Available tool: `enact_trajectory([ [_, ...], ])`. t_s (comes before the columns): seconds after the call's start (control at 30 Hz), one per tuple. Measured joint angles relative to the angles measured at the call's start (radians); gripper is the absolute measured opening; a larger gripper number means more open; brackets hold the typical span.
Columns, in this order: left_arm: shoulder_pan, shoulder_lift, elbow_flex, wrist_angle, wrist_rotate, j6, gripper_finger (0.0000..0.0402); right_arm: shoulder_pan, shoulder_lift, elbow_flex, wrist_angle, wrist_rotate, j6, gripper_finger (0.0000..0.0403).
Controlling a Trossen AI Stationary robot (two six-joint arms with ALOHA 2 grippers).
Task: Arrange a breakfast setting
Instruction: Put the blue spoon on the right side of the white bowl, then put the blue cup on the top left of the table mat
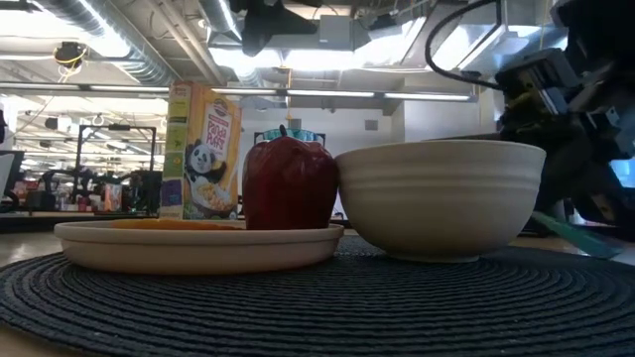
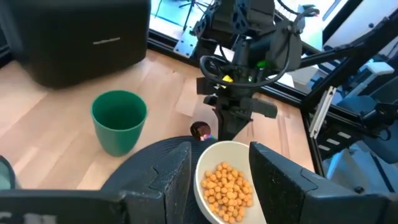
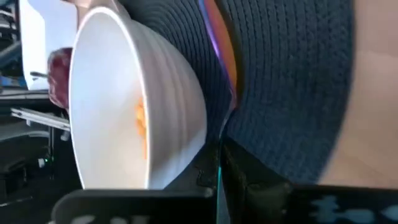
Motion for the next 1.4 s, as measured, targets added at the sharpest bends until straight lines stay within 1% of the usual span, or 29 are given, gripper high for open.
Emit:
enact_trajectory([
  [0.17, 0.018, 0.0, 0.0, 0.002, 0.02, 0.0, 0.0157, -0.006, 0.03, 0.0, -0.002, 0.011, 0.021, 0.0001],
  [0.27, 0.023, 0.0, 0.0, 0.002, 0.024, 0.0, 0.0157, -0.009, 0.043, 0.0, -0.003, 0.002, 0.023, 0.001],
  [0.4, 0.023, 0.0, 0.0, 0.002, 0.025, 0.0, 0.0157, -0.009, 0.05, -0.001, -0.007, 0.0, 0.023, 0.0031],
  [0.57, 0.023, 0.0, 0.0, 0.0, 0.026, 0.0, 0.0157, -0.009, 0.05, 0.0, -0.005, 0.005, 0.025, 0.0071],
  [0.67, 0.023, 0.0, 0.0, -0.003, 0.026, 0.0, 0.0157, -0.007, 0.045, 0.0, -0.008, 0.034, 0.057, 0.0094],
  [0.77, 0.023, 0.0, 0.0, -0.011, 0.026, 0.0, 0.0157, -0.007, 0.021, 0.0, -0.007, 0.078, 0.07, 0.0108],
  [0.97, 0.04, 0.0, 0.0, -0.048, 0.028, 0.002, 0.0157, -0.006, -0.072, 0.0, -0.034, 0.163, 0.076, 0.0109],
  [1.1, 0.101, 0.0, 0.0, -0.111, 0.03, 0.05, 0.0157, -0.006, -0.16, 0.042, -0.179, 0.224, 0.074, 0.0103],
  [1.23, 0.185, 0.001, 0.0, -0.136, 0.123, 0.161, 0.0157, -0.007, -0.247, 0.123, -0.394, 0.272, 0.014, 0.0101],
  [1.3, 0.215, 0.001, 0.0, -0.151, 0.155, 0.234, 0.0157, -0.007, -0.281, 0.177, -0.511, 0.29, -0.029, 0.0101],
  [1.4, 0.243, 0.016, 0.0, -0.186, 0.159, 0.386, 0.0157, -0.009, -0.316, 0.253, -0.681, 0.323, -0.069, 0.0101],
])
